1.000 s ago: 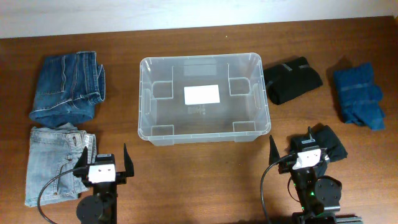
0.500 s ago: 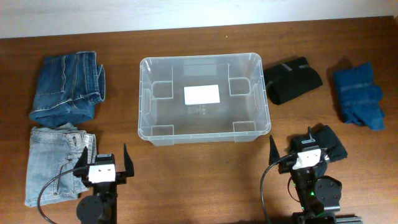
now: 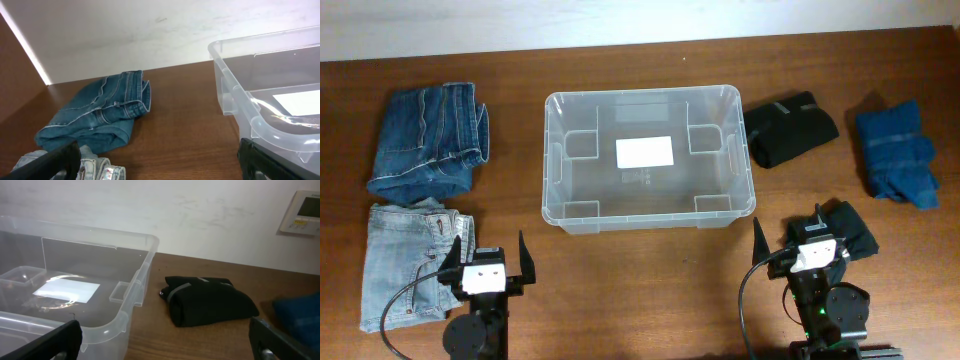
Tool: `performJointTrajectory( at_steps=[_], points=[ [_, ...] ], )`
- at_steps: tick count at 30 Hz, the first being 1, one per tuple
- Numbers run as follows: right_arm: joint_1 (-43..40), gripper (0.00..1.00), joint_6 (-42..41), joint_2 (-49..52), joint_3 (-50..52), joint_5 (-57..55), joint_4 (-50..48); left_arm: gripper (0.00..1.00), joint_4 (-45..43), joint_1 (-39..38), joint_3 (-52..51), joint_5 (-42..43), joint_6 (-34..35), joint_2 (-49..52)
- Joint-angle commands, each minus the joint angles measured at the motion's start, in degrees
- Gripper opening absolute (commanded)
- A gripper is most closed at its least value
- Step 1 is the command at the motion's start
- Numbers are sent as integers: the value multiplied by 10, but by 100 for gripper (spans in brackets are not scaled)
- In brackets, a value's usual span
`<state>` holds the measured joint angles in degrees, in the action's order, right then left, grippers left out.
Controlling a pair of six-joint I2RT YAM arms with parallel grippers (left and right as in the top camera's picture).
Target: Pack container
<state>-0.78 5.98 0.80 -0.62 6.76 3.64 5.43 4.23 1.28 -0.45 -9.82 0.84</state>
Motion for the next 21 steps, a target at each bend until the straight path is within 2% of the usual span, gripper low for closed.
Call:
performJointTrajectory(
  at_steps=[1, 4, 7, 14, 17, 21],
  points=[
    [-4, 98, -5, -6, 3, 10, 2, 100, 0, -3, -4, -4, -1, -5],
    [-3, 98, -9, -6, 3, 27, 1, 100, 0, -3, -4, -4, -1, -5],
    [-4, 98, -49, -6, 3, 38, -9, 100, 0, -3, -4, -4, -1, -5],
    [-4, 98, -50, -6, -10, 125, -70, 100, 0, -3, -4, -4, -1, -5],
    [-4, 99, -50, -5, -55, 104, -77, 100, 0, -3, -4, -4, -1, -5],
    [-4, 98, -47, 18, -154, 24, -63, 100, 0, -3, -4, -4, -1, -5]
  ],
)
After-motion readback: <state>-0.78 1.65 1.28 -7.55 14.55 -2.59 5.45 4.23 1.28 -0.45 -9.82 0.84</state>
